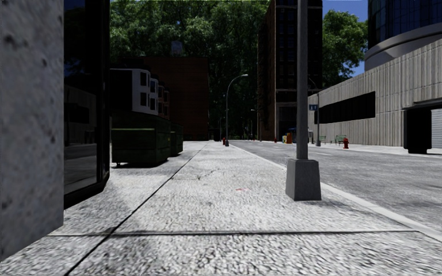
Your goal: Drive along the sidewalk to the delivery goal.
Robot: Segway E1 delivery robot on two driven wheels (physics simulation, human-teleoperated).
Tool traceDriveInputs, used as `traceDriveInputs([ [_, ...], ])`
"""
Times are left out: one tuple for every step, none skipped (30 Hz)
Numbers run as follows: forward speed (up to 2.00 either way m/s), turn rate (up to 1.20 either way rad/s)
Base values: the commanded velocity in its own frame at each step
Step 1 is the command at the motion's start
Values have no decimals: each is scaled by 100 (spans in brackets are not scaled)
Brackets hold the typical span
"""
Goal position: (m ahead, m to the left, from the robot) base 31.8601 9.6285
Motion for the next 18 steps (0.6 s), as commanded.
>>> traceDriveInputs([
  [200, 0],
  [200, 0],
  [200, 0],
  [200, 0],
  [200, 0],
  [200, 0],
  [200, 0],
  [200, 0],
  [200, 0],
  [200, 0],
  [200, 0],
  [200, 0],
  [200, 0],
  [200, 0],
  [200, 0],
  [200, 0],
  [200, 0],
  [200, 0],
])
